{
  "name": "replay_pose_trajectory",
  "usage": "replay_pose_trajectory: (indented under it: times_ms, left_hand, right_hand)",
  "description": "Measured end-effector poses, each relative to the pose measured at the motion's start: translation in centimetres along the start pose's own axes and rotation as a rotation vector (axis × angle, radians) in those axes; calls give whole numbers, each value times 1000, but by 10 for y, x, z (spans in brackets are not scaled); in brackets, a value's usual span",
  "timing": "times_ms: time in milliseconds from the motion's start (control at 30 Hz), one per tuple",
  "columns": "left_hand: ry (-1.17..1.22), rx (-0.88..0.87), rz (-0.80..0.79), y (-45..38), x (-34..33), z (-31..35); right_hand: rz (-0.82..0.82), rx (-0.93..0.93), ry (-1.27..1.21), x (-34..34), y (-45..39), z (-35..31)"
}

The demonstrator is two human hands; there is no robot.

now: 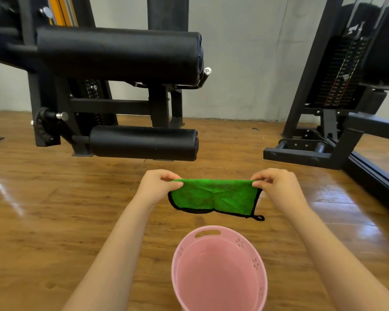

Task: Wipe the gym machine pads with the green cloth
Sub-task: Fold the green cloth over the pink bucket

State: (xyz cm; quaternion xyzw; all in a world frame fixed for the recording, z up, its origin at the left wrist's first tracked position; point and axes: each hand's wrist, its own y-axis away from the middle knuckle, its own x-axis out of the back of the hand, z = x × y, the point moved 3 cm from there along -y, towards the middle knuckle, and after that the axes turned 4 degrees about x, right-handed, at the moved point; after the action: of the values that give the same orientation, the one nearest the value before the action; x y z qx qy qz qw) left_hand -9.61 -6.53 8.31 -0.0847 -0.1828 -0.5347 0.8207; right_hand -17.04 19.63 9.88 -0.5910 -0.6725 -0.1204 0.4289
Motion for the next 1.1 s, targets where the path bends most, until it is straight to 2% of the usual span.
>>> replay_pose_trajectory:
  times_ms: [133,200,300,400,500,600,700,800,967,1033,1100]
  left_hand:
    - [337,116,-34,-1,-4,-2]
    - [362,109,0,-1,-5,-3]
    - [282,40,87,-1,-5,-1]
    - [251,-23,109,1,-5,5]
    - [32,-98,89,-1,-6,8]
    - [-225,-144,79,0,-8,10]
    - [-380,-148,88,2,-10,10]
    - [-478,-147,93,1,-12,9]
    - [-506,-268,206,1,-12,10]
    - [-415,-301,252,1,-8,10]
    - [-304,-265,234,-2,-4,9]
  right_hand:
    - [42,7,33,-3,-3,-1]
    - [67,-20,32,-4,-3,1]
    - [98,-37,9,-4,-1,4]
    - [125,-100,-72,-3,0,5]
    - [139,-146,-160,0,1,5]
    - [69,-149,-98,-1,1,6]
    - [37,-109,-59,-2,1,6]
    - [79,-70,-22,-1,-1,6]
    - [166,-33,-61,-3,-3,5]
    - [176,-42,-125,-1,-5,6]
    - [175,-42,-201,1,-7,6]
